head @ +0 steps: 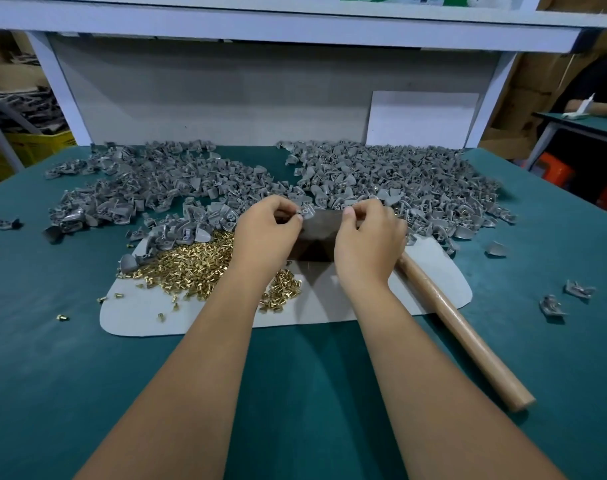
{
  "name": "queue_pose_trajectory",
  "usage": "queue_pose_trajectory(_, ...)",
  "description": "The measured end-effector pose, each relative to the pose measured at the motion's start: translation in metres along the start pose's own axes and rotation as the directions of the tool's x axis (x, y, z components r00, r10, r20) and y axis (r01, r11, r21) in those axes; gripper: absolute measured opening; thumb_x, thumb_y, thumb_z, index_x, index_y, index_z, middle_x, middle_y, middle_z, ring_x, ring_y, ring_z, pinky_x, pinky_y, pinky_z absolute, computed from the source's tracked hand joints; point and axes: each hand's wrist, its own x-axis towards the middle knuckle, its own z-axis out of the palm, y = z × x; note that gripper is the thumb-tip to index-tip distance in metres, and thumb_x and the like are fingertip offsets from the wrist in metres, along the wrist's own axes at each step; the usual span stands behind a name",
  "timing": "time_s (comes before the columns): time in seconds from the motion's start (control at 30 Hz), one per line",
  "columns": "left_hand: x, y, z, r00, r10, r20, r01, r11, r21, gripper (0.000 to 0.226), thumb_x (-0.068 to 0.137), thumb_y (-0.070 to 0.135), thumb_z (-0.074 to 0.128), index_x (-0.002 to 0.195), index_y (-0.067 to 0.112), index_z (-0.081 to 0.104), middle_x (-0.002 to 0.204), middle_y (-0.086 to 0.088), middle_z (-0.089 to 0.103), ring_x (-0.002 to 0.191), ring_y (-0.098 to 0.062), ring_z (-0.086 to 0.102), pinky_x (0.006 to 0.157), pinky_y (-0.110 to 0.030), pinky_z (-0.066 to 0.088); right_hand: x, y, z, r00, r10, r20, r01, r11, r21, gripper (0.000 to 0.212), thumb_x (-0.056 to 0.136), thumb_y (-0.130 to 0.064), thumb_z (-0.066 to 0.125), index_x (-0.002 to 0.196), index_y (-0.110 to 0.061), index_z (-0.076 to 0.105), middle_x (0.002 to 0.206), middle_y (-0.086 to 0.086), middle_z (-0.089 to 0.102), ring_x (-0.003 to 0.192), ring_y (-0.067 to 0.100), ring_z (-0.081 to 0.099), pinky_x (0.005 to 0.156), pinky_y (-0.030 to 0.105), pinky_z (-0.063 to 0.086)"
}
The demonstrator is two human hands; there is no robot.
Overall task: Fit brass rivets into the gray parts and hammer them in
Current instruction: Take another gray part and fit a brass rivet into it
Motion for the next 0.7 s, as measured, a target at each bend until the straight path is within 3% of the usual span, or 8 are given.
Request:
queue_pose_trajectory(0.1, 0.0, -0.002, 0.0, 1.0, 0.005, 0.015, -0.007, 0.996, 0.089, 0.012, 0.089, 0.025, 0.067, 0.083, 0.035, 0.066, 0.089, 0.018, 0.064, 0.107, -0.022, 0.059, 0.093, -0.044, 0.051, 0.0, -0.004, -0.001, 0.998, -0.004, 0.059, -0.012, 0.964, 0.266, 0.01, 0.094, -0.02, 0.055, 0.086, -0.026, 0.057, 0.085, -0.015, 0.058, 0.09, 0.01, 0.052, 0.078, 0.027, 0.041)
queue_pose_trajectory(0.17, -0.001, 0.0, -0.002, 1.0, 0.023, 0.014, -0.024, 0.993, 0.119, 0.01, 0.088, 0.027, 0.067, 0.086, 0.037, 0.068, 0.089, 0.02, 0.062, 0.114, -0.024, 0.056, 0.1, -0.049, 0.045, -0.001, -0.006, -0.002, 0.993, -0.002, 0.119, -0.045, 0.92, 0.389, 0.013, 0.092, -0.015, 0.057, 0.086, -0.026, 0.061, 0.082, -0.016, 0.061, 0.083, 0.001, 0.057, 0.072, 0.018, 0.044)
queue_pose_trajectory(0.3, -0.004, 0.002, -0.004, 0.993, 0.106, -0.053, -0.095, 0.98, 0.174, 0.025, 0.087, 0.029, 0.068, 0.111, 0.036, 0.071, 0.107, 0.014, 0.063, 0.128, -0.02, 0.043, 0.109, -0.047, 0.032, 0.001, -0.007, -0.002, 0.987, 0.013, 0.16, -0.093, 0.858, 0.504, 0.02, 0.089, -0.008, 0.061, 0.082, -0.026, 0.065, 0.081, -0.014, 0.067, 0.079, -0.002, 0.062, 0.075, 0.016, 0.05)
queue_pose_trajectory(0.4, -0.006, 0.007, -0.004, 0.979, 0.192, -0.071, -0.183, 0.977, 0.111, 0.023, 0.087, 0.026, 0.068, 0.108, 0.035, 0.072, 0.105, 0.02, 0.057, 0.127, -0.012, 0.037, 0.111, -0.044, 0.027, 0.004, -0.007, -0.002, 0.984, 0.012, 0.178, -0.107, 0.837, 0.537, 0.02, 0.088, -0.008, 0.063, 0.082, -0.026, 0.068, 0.079, -0.015, 0.067, 0.077, -0.006, 0.061, 0.072, 0.01, 0.048)
queue_pose_trajectory(0.47, -0.009, 0.01, -0.002, 0.972, 0.229, -0.055, -0.224, 0.971, 0.077, 0.02, 0.086, 0.026, 0.07, 0.103, 0.037, 0.073, 0.101, 0.031, 0.047, 0.12, -0.002, 0.035, 0.107, -0.035, 0.022, 0.004, -0.007, -0.002, 0.983, -0.002, 0.185, -0.099, 0.838, 0.536, 0.017, 0.088, -0.009, 0.063, 0.084, -0.025, 0.069, 0.08, -0.014, 0.067, 0.077, -0.005, 0.061, 0.07, 0.007, 0.046)
queue_pose_trajectory(0.57, -0.012, 0.011, 0.002, 0.968, 0.25, -0.021, -0.248, 0.966, 0.078, 0.019, 0.085, 0.03, 0.073, 0.101, 0.039, 0.072, 0.099, 0.034, 0.038, 0.114, 0.004, 0.031, 0.098, -0.026, 0.014, 0.004, -0.008, -0.003, 0.982, -0.006, 0.19, -0.101, 0.831, 0.548, 0.016, 0.088, -0.01, 0.063, 0.084, -0.024, 0.068, 0.08, -0.012, 0.067, 0.078, -0.002, 0.062, 0.071, 0.011, 0.048)
queue_pose_trajectory(0.63, -0.011, 0.011, 0.003, 0.968, 0.251, -0.018, -0.25, 0.967, 0.039, 0.017, 0.085, 0.026, 0.074, 0.098, 0.036, 0.073, 0.097, 0.034, 0.04, 0.114, 0.002, 0.034, 0.105, -0.031, 0.021, 0.003, -0.009, -0.004, 0.981, -0.026, 0.191, -0.086, 0.826, 0.557, 0.017, 0.087, -0.008, 0.063, 0.082, -0.024, 0.068, 0.078, -0.013, 0.067, 0.075, -0.003, 0.061, 0.069, 0.012, 0.048)
queue_pose_trajectory(0.7, -0.009, 0.013, 0.003, 0.972, 0.235, -0.016, -0.235, 0.972, -0.012, 0.018, 0.086, 0.021, 0.074, 0.092, 0.037, 0.071, 0.1, 0.021, 0.047, 0.116, -0.003, 0.04, 0.112, -0.039, 0.031, 0.001, -0.011, -0.005, 0.979, -0.07, 0.194, -0.053, 0.826, 0.561, 0.019, 0.086, -0.007, 0.064, 0.079, -0.024, 0.067, 0.075, -0.014, 0.066, 0.071, -0.007, 0.059, 0.066, 0.008, 0.046)
